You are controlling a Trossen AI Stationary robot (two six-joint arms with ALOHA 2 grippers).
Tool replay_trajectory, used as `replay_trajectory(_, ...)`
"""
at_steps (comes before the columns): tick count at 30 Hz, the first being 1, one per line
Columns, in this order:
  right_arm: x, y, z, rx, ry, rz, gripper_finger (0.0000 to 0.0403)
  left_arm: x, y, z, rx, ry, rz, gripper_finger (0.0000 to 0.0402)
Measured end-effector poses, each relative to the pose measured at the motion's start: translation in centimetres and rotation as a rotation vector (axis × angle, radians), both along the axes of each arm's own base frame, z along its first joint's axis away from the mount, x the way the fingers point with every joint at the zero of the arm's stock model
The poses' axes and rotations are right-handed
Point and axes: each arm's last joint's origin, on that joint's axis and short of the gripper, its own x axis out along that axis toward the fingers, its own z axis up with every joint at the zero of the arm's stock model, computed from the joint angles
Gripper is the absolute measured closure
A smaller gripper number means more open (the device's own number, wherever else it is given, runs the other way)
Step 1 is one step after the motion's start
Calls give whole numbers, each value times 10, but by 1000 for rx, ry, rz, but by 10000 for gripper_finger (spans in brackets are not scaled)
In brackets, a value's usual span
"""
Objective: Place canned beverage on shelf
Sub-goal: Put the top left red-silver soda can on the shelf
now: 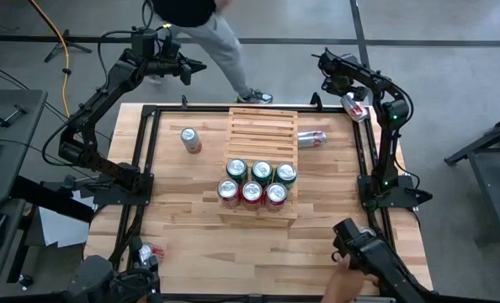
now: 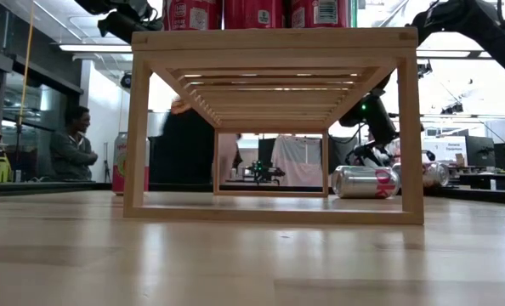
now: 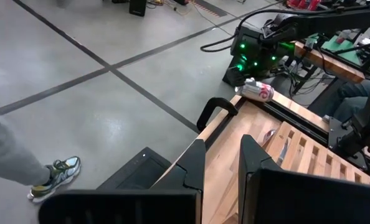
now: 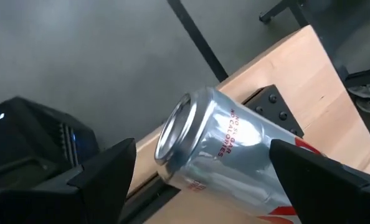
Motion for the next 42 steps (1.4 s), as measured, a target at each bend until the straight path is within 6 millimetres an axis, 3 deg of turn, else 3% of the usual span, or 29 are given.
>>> replay_trajectory(14,31,25,3,148,-98,142,48,0,0,0,-10,-8,-7,402)
replay_trajectory(21,49,52,49,23,-129,226,48,0,0,0,-10,-8,-7,402)
replay_trajectory(24,39,54,68,-67,-91,188,48,0,0,0,-10,-8,-7,402)
replay_trajectory(29,21,52,66,12,-95,128,48,0,0,0,-10,-8,-7,402)
replay_trajectory(36,42,76,63,105,-36,226,48,0,0,0,-11,-7,-7,402)
replay_trajectory(42,50,110,23,195,-83,223,48,0,0,0,-13,-7,-6,401)
